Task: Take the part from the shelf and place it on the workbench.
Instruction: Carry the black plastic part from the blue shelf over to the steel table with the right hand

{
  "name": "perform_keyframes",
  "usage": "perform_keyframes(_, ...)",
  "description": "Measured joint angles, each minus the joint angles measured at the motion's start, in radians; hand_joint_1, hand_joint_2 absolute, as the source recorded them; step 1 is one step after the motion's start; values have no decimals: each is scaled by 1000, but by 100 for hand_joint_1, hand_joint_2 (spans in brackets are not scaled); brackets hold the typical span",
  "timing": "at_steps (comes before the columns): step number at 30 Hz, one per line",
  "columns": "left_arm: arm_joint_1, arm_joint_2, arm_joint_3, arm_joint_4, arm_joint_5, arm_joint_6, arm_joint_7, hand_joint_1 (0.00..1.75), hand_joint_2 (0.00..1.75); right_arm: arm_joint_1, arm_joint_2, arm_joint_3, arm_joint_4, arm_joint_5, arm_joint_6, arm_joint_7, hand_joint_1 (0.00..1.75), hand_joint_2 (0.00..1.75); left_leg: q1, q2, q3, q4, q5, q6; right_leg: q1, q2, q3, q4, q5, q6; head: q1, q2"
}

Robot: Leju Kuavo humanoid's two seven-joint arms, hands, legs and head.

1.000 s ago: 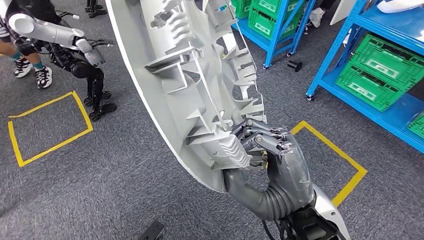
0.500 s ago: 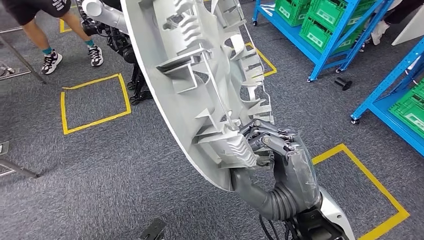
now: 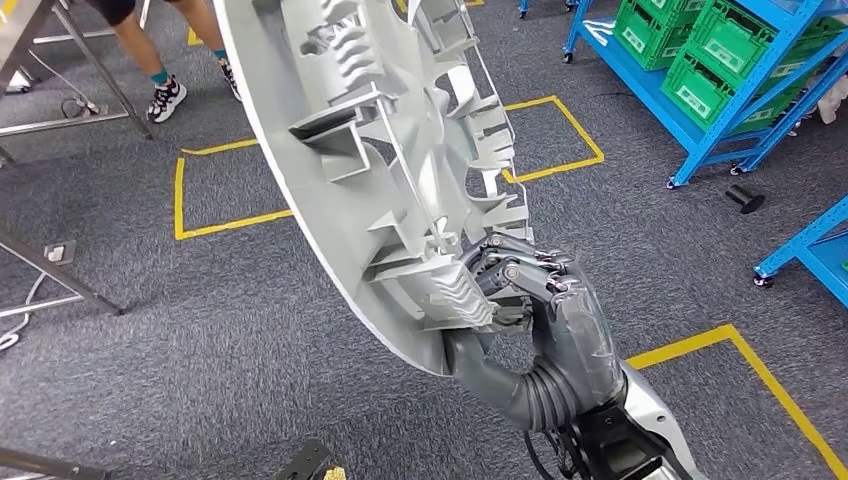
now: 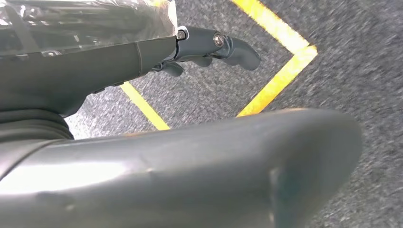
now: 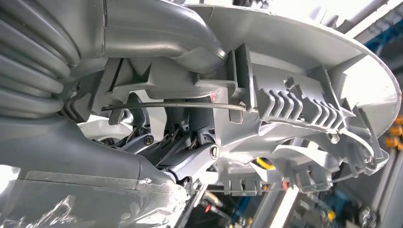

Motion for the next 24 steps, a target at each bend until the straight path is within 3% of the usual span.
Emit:
perform_keyframes(2,1,1,0,0,-2,-1,1,0,175,-1,0,0,0,0,1,0,175,175,0,-24,-4,-1,2,21,-2,-11,4,-1,-4,7,7,0)
perform_keyframes(4,1,2,0,1,-2,-1,2,0,175,-2,0,0,0,0,2,0,175,175,0,-46,-5,-2,3,34,-8,23,-6,30,-33,11,13,0)
perform_keyframes(6,-1,2,0,1,-2,-1,2,0,175,-2,-1,0,1,0,2,0,175,175,-2,-67,-5,-2,4,43,-9,74,-59,141,-92,9,22,0)
perform_keyframes(7,-2,2,0,1,-2,-2,2,0,175,-2,-1,0,1,0,2,0,175,175,-5,-80,-5,-2,4,46,-6,85,-97,213,-119,5,26,0)
perform_keyframes(8,-2,2,0,1,-2,-2,2,0,175,-1,-1,0,2,0,2,0,175,175,-9,-93,-5,-2,4,48,-3,89,-131,270,-133,1,30,0)
perform_keyframes(9,-2,3,0,1,-2,-2,2,0,175,-1,-1,0,3,0,2,0,175,175,-14,-107,-4,-2,4,50,0,91,-151,295,-128,-4,32,0)
perform_keyframes(10,-1,3,0,1,-2,-2,2,0,175,-1,-1,0,4,0,2,0,175,175,-18,-120,-4,-2,5,51,4,93,-151,279,-104,-12,34,0)
perform_keyframes(11,-2,3,0,1,-2,-2,2,0,175,-1,-1,0,4,0,2,0,175,175,-21,-134,-2,-2,5,52,10,100,-133,227,-66,-22,34,0)
perform_keyframes(13,-3,0,0,1,-2,-2,2,0,175,-3,-1,0,4,0,2,0,175,175,-22,-157,-1,-3,7,53,23,137,-74,87,5,-47,34,0)
perform_keyframes(15,-3,-4,0,1,-3,-2,2,0,175,-6,-1,0,4,0,2,0,175,175,-17,-177,-5,-5,11,49,32,159,-42,12,30,-62,35,0)
perform_keyframes(17,-1,-5,0,1,-3,-4,2,0,175,-8,0,-1,4,0,2,-1,175,175,-14,-194,-9,-10,16,42,34,144,-34,-6,35,-63,39,0)
perform_keyframes(18,1,-5,0,1,-3,-4,2,0,175,-8,0,0,4,0,2,0,175,175,-15,-184,-11,-9,15,39,32,132,-25,-20,40,-61,39,0)
perform_keyframes(20,2,-4,0,2,-3,-4,2,0,175,-10,2,0,5,0,2,0,175,175,-19,-133,-31,36,-15,27,23,105,-4,-50,51,-56,36,0)
perform_keyframes(22,-1,-4,0,2,-3,-4,2,0,175,-10,2,0,6,0,2,0,175,175,-12,-83,-83,146,-69,9,19,78,8,-57,49,-51,32,0)
perform_keyframes(24,-1,-3,0,3,-3,-4,2,0,175,-9,2,0,7,1,2,0,175,175,2,-70,-124,226,-89,-9,13,51,11,-52,41,-43,32,0)
